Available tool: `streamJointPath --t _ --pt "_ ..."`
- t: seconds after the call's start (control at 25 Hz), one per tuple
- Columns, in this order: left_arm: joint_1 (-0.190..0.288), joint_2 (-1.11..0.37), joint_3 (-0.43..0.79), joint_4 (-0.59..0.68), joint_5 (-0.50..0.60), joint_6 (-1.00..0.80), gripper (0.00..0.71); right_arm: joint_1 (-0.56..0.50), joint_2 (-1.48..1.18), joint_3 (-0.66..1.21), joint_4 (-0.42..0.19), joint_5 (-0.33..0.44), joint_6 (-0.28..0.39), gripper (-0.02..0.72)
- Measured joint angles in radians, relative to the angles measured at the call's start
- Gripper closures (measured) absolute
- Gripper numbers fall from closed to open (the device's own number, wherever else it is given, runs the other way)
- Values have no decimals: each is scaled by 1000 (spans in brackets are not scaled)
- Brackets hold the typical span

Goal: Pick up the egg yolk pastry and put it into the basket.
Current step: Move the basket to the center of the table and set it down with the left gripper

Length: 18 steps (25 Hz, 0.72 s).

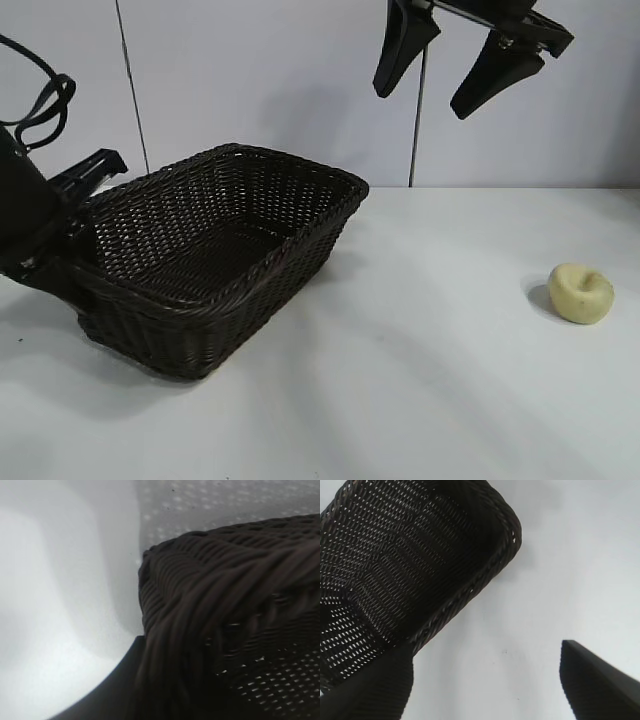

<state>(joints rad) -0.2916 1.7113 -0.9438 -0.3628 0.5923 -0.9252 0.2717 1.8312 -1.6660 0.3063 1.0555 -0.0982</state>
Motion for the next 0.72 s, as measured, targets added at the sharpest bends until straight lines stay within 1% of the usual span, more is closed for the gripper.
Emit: streamJointPath --t 0.08,0.24,0.48,0.6,0.72 --pt "2 -9 -1 0 10 35 604 0 0 0 0 2 0 123" --pt "10 -9 -34 2 69 165 604 0 0 0 0 12 0 123" --pt "46 -9 -108 -41 151 341 604 0 0 0 0 21 0 123" --pt "64 11 -158 -49 220 428 604 0 0 0 0 23 0 123" --pt "66 65 -234 -60 308 529 604 0 0 0 0 28 0 123"
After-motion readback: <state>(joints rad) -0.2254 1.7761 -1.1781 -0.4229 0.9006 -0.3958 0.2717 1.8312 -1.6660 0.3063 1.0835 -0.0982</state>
